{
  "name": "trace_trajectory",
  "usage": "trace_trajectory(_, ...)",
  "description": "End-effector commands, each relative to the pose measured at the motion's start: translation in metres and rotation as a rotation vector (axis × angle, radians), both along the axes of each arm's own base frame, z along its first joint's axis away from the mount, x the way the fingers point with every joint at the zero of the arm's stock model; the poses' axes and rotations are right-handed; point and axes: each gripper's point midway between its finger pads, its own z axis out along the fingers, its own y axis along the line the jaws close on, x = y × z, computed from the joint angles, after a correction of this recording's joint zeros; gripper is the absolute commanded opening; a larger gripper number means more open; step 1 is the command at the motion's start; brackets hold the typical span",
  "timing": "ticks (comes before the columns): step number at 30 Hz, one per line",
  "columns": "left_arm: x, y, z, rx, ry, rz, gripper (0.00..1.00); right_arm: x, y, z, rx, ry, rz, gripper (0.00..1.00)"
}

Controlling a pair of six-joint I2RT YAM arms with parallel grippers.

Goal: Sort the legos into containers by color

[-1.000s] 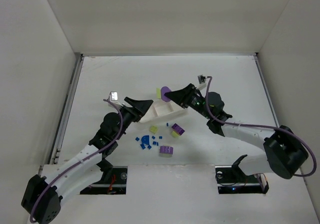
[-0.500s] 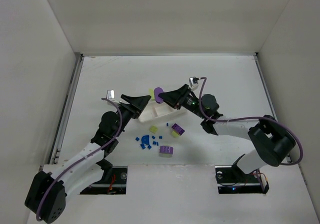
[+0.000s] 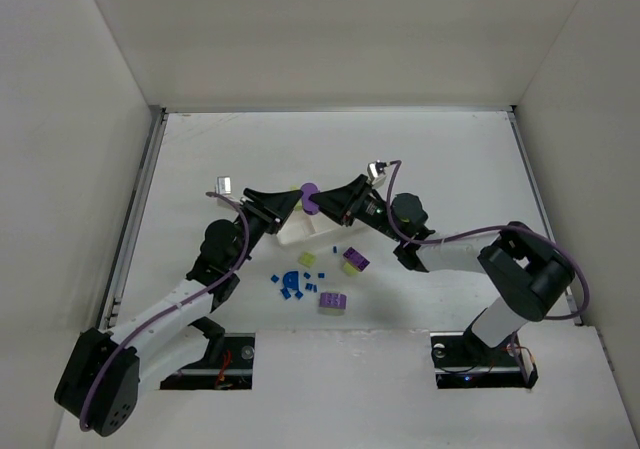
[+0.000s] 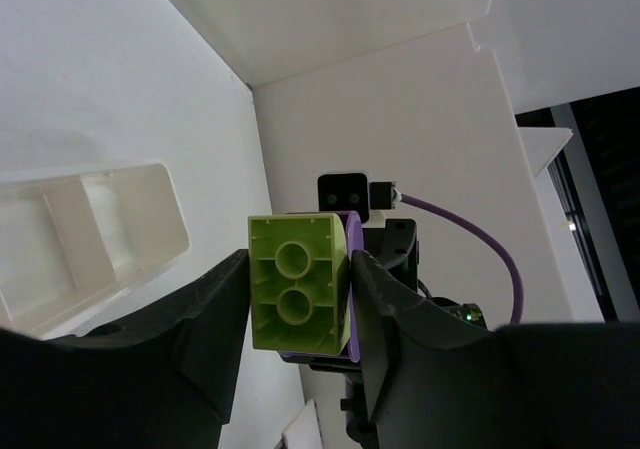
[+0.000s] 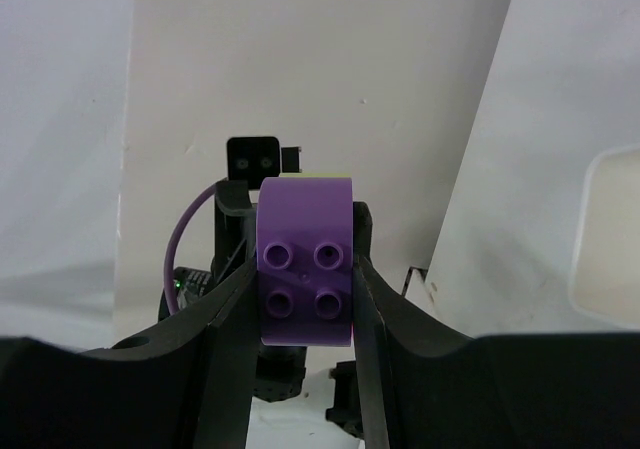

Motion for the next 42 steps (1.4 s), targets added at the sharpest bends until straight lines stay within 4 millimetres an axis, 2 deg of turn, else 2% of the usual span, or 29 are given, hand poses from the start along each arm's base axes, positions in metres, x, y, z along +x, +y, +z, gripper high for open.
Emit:
trace_trajectory(1, -0.006, -0.005, 0.036, -0.052, -0.104, -0.030, 0.38, -0.010, 0.000, 0.040, 0.114, -0.101, 0.029, 0.18)
trace_trajectory(7, -0.008, -0.005, 0.033, -0.041, -0.102, -0.032, 0.21, -0.011, -0.001, 0.038, 0.111, -0.101, 0.025, 0.18)
trace_trajectory(9, -0.007, -0.001, 0.028, -0.032, -0.091, -0.020, 0.17, -0.009, -0.007, 0.039, 0.110, -0.103, 0.014, 0.18)
trace_trajectory(17, -0.007, 0.025, -0.001, 0.075, -0.031, 0.050, 0.12, -0.003, -0.053, 0.042, 0.044, -0.153, -0.089, 0.18)
trace_trajectory(21, -0.007, 0.038, -0.018, 0.178, 0.011, 0.084, 0.11, 0.003, -0.074, 0.025, -0.105, -0.165, -0.165, 0.18)
trace_trajectory(24, -0.007, 0.044, -0.022, 0.253, 0.014, 0.113, 0.11, 0.008, -0.090, 0.006, -0.262, -0.186, -0.238, 0.19)
trace_trajectory(29, -0.001, 0.036, -0.029, 0.369, 0.028, 0.110, 0.12, 0.030, -0.116, -0.037, -0.630, -0.179, -0.378, 0.19)
trace_trajectory(32, 0.005, 0.026, -0.035, 0.441, 0.034, 0.105, 0.12, 0.036, -0.107, -0.060, -0.780, -0.192, -0.364, 0.19)
trace_trajectory(35, 0.010, 0.019, -0.043, 0.523, 0.047, 0.109, 0.12, 0.039, -0.082, -0.076, -0.831, -0.198, -0.291, 0.19)
trace_trajectory(38, 0.012, 0.015, -0.050, 0.585, 0.044, 0.117, 0.13, 0.040, -0.057, -0.079, -0.839, -0.224, -0.248, 0.19)
trace_trajectory(42, 0.013, 0.013, -0.058, 0.637, 0.052, 0.123, 0.13, 0.048, -0.036, -0.091, -0.873, -0.225, -0.222, 0.20)
